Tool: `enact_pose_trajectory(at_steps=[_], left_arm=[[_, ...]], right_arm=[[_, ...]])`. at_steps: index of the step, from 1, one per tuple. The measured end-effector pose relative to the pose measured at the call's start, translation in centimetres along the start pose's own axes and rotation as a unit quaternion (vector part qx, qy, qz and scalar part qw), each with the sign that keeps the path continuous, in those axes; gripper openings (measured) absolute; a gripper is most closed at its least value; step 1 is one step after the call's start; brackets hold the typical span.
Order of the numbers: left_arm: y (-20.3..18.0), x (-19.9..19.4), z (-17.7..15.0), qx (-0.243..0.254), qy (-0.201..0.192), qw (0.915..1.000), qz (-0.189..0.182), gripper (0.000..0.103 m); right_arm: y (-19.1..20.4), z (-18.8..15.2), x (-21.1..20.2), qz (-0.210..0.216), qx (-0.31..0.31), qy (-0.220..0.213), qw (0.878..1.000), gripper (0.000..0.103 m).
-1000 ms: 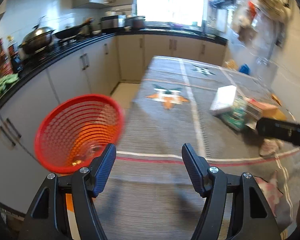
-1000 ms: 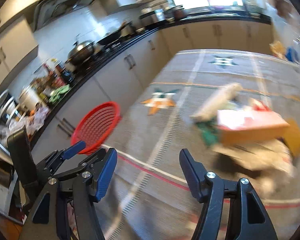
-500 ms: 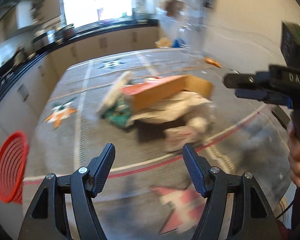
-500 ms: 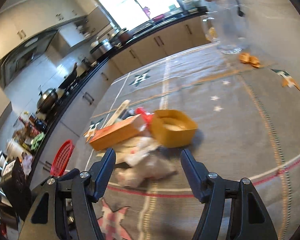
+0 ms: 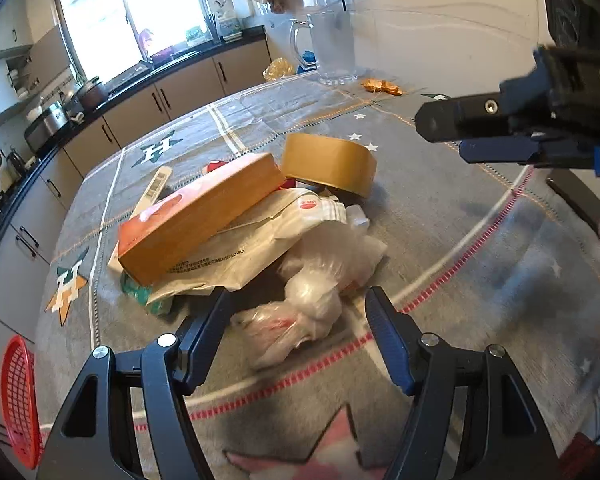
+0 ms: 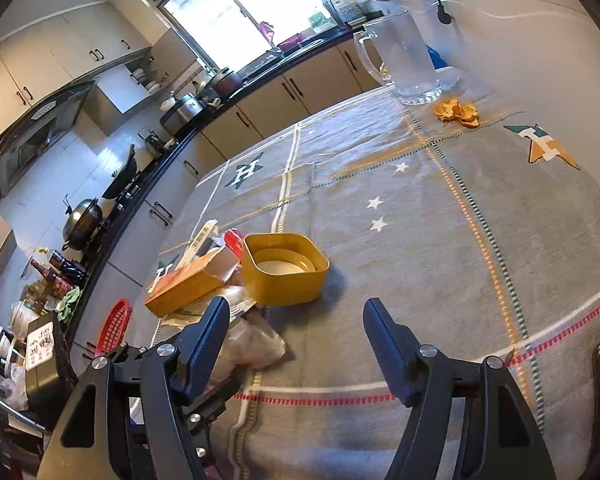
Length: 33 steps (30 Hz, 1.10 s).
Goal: Collect trash
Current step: 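Grasp the clear plastic bags with the left tool while the right tool grasps the yellow container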
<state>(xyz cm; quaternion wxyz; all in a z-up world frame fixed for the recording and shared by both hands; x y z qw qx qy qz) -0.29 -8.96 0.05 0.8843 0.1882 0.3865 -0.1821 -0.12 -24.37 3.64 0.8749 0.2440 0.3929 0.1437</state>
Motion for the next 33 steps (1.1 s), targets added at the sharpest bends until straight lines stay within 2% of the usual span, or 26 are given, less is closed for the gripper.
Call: enact_pose_trajectory(at_steps=[1, 2, 3, 6, 11, 18, 23, 25, 30, 33], left_arm=[[0.0, 0.3, 0.2, -0.003, 0.001, 1.0, 0.0, 0.058], [0.0, 0.6, 0.2, -0.007, 0.004, 1.0, -0.002, 0.043], [0.1, 0.9, 0.2, -0.012, 0.01, 0.9999, -0.007, 0.038], [0.6, 1.0, 0.0, -0.025, 0.011, 0.9996, -0.011, 0.033], [1.4, -0.4, -1.2, -0.038, 0.011, 0.999, -0.02, 0.032], [3.2, -2.4, -3.6, -0.072, 0.011, 0.9971, -0.024, 0.032], [3.9, -3.1, -4.7, -0.086, 0.008, 0.996, -0.024, 0.032], [4.0, -3.2, -4.9, -0.09, 0.005, 0.9957, -0.023, 0.032], [4.3, -3.4, -5.1, -0.102, -0.006, 0.9945, -0.019, 0.032], [4.2, -4.0, -5.4, -0.105, -0.011, 0.9943, -0.014, 0.032]], right_arm=[[-0.1, 0.2, 0.1, -0.001, 0.0, 0.001, 1.0, 0.074], [-0.1, 0.6, 0.4, -0.003, 0.0, 0.003, 1.0, 0.074], [0.0, 0.8, 0.6, -0.007, -0.002, 0.005, 1.0, 0.074], [0.5, 1.9, 1.3, -0.012, -0.017, 0.006, 1.0, 0.074], [2.4, 3.2, 2.8, -0.002, -0.058, 0.016, 0.998, 0.073], [4.1, 3.4, 6.8, -0.003, -0.106, 0.049, 0.993, 0.042], [4.4, 2.7, 9.0, 0.004, -0.11, 0.077, 0.991, 0.028], [4.6, 2.2, 9.2, 0.004, -0.119, 0.083, 0.989, 0.006], [5.2, 0.6, 7.4, -0.017, -0.145, 0.053, 0.988, 0.006], [5.9, -0.6, 4.9, -0.022, -0.16, 0.03, 0.986, 0.006]])
Point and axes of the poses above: each gripper's, at about its wrist camera, not at the fingertips, and x roughly the way its jaws point, y to its left, z to its top, the point moved 3 cm from there along x, roughly the way its jaws point, and after that the axes turned 1 degree about x, right-handed, at the moved point
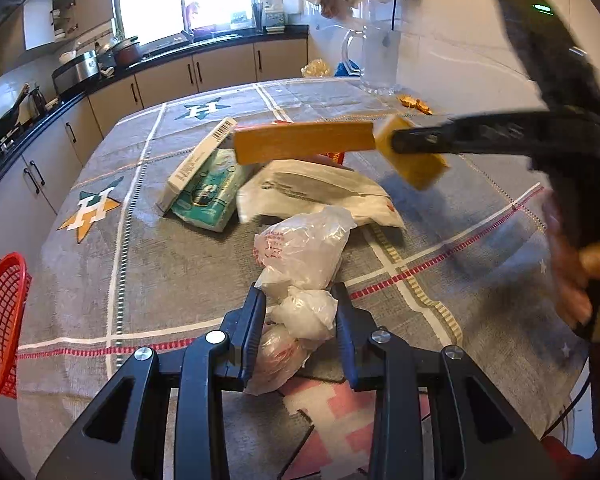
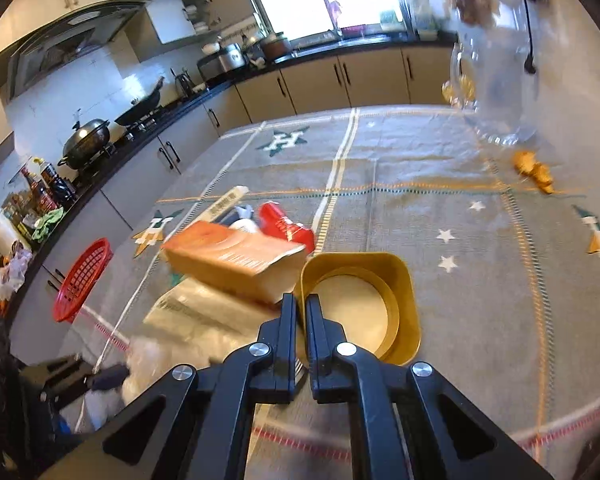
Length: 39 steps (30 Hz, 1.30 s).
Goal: Collect trash
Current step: 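Grasp the clear plastic bags with the left tool while the right tool grasps the yellow container, then carry the plastic bags and yellow container to the red basket and release both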
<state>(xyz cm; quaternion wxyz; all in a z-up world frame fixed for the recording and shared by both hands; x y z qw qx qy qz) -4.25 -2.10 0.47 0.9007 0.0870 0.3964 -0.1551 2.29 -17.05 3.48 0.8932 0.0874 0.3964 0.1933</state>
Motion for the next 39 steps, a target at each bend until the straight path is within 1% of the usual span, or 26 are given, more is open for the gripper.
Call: enact_pose_trajectory(at_steps=[2, 6, 12, 20, 26, 34, 39], left_arm=[[0.0, -0.5, -0.2, -0.004, -0.004, 1.0, -0.001, 0.032], [0.4, -1.6, -0.5, -0.008, -0.014, 0.9998, 0.01, 0.032], [1.3, -2.9, -1.0, -0.017, -0.027, 0.9991, 0.028, 0.032], [2.2, -4.7, -1.5, -0.025, -0.039, 0.9987, 0.021, 0.032], [3.5, -6.0, -2.5, -0.043, -0.046, 0.9975, 0.033, 0.032], [5.0, -7.9, -3.7, -0.06, -0.059, 0.9933, 0.08, 0.032], [6.1, -8.4, -4.4, -0.069, -0.06, 0.9909, 0.098, 0.032]], right_arm=[[1.1, -1.1, -1.7, -0.009, -0.017, -0.016, 1.0, 0.006], [2.8, -2.8, -3.6, -0.012, -0.041, -0.026, 0.999, 0.006], [5.0, -4.8, -3.7, -0.015, -0.063, -0.018, 0.998, 0.006], [6.4, -5.5, -4.0, -0.007, -0.066, -0.02, 0.998, 0.006], [7.8, -6.0, -4.7, -0.002, -0.076, -0.021, 0.997, 0.006], [11.0, -7.4, -5.4, 0.015, -0.101, -0.016, 0.995, 0.006], [12.5, -7.8, -5.2, 0.027, -0.108, -0.006, 0.994, 0.006]])
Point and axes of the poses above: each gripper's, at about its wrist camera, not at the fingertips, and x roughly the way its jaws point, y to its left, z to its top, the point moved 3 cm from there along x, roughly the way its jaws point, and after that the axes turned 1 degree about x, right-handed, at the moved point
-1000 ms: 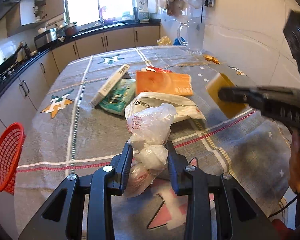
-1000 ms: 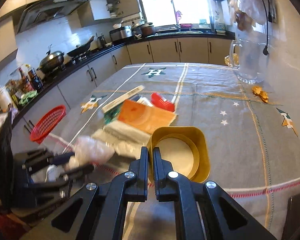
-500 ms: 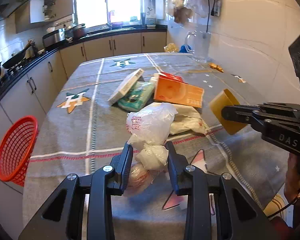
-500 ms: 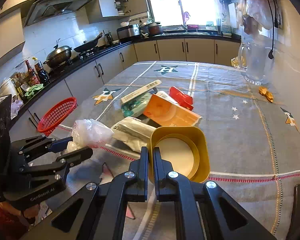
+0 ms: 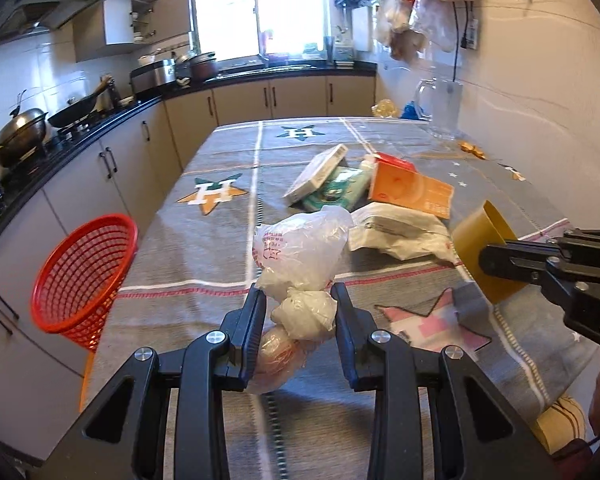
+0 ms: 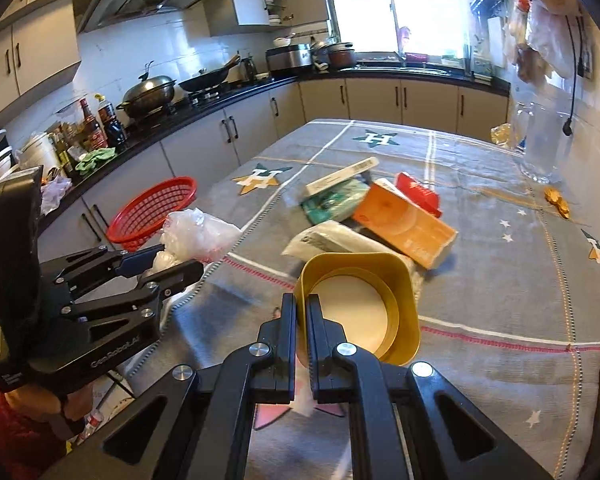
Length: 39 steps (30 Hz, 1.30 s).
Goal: Collect trash
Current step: 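Carry the plastic bags and yellow container to the red basket and release both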
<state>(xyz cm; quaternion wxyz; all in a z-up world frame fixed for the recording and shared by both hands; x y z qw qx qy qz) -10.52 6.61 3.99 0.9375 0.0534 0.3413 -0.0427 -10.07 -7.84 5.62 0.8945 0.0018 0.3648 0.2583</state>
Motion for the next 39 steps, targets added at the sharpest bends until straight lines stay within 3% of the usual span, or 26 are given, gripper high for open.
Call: enact_pose_trajectory(at_steps=[39], left_arm=[[7.0, 2.6, 0.2, -0.05, 0.007, 0.9965, 0.066, 0.032]], right_arm=[[4.8, 3.7, 5.9, 0.052, -0.037, 0.042, 0.997, 0.006]])
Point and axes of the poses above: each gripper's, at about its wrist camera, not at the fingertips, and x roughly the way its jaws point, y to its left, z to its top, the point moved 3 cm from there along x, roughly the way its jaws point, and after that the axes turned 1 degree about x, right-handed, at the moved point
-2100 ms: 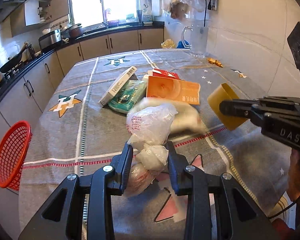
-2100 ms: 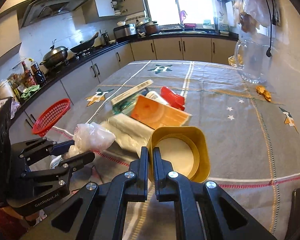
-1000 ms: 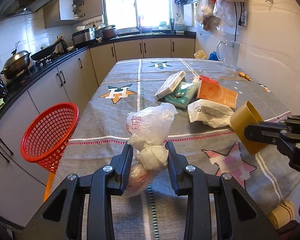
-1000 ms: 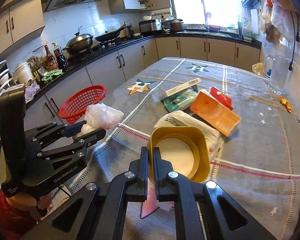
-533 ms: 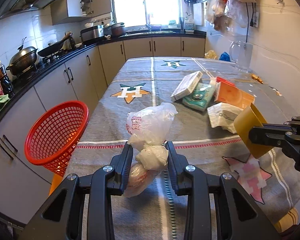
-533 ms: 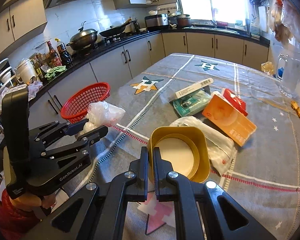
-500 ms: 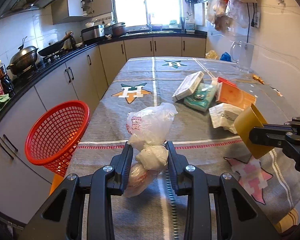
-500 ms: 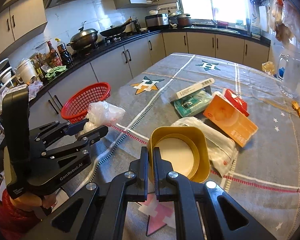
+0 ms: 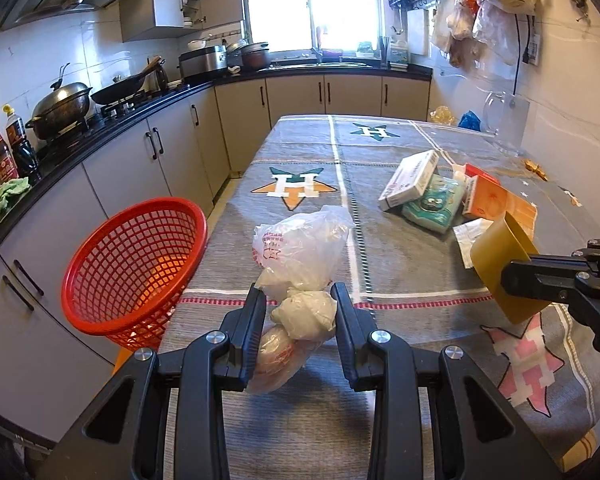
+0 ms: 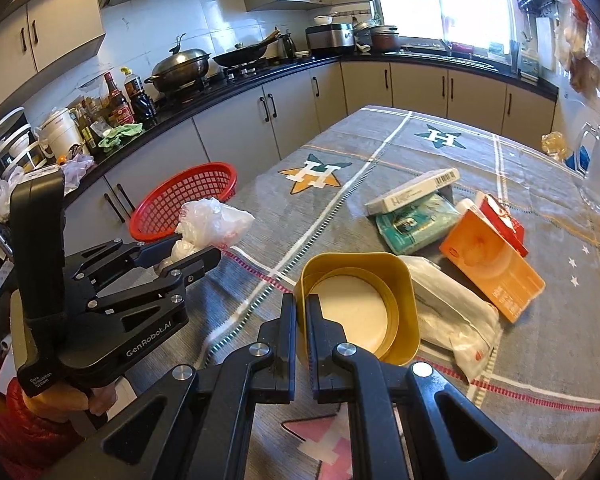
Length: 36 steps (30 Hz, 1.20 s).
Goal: Collect trash
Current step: 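Carry the plastic bags and yellow container to the red basket and release both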
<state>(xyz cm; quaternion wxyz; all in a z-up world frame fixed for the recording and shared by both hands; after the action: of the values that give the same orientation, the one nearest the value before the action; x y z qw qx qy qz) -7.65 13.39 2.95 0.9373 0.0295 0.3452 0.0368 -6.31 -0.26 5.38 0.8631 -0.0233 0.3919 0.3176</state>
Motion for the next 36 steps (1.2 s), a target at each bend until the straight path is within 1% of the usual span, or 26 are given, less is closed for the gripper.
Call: enact_pose_trajectory(at_steps=[10, 20, 27, 36], left_arm=[[2.3, -0.5, 0.3, -0.02, -0.008, 0.9996, 0.017, 0.032], [6.0, -1.0, 0.3, -0.046, -0.014, 0.9981, 0.039, 0.032], [9.3, -1.3, 0.6, -0.065, -0.02, 0.9959, 0.06, 0.032], [15.5, -1.1, 1.4, -0.108, -0.021, 0.9904, 0.084, 0.032]], right_arm=[[1.7, 1.5, 1.6, 0.024, -0.006, 0.01, 1.0, 0.006], [4.6, 3.3, 3.5, 0.048, -0.022, 0.021, 0.998, 0.006], [6.7, 5.5, 4.9, 0.07, -0.029, 0.023, 0.997, 0.006], [10.1, 9.8, 8.5, 0.13, -0.01, 0.041, 0.991, 0.006]])
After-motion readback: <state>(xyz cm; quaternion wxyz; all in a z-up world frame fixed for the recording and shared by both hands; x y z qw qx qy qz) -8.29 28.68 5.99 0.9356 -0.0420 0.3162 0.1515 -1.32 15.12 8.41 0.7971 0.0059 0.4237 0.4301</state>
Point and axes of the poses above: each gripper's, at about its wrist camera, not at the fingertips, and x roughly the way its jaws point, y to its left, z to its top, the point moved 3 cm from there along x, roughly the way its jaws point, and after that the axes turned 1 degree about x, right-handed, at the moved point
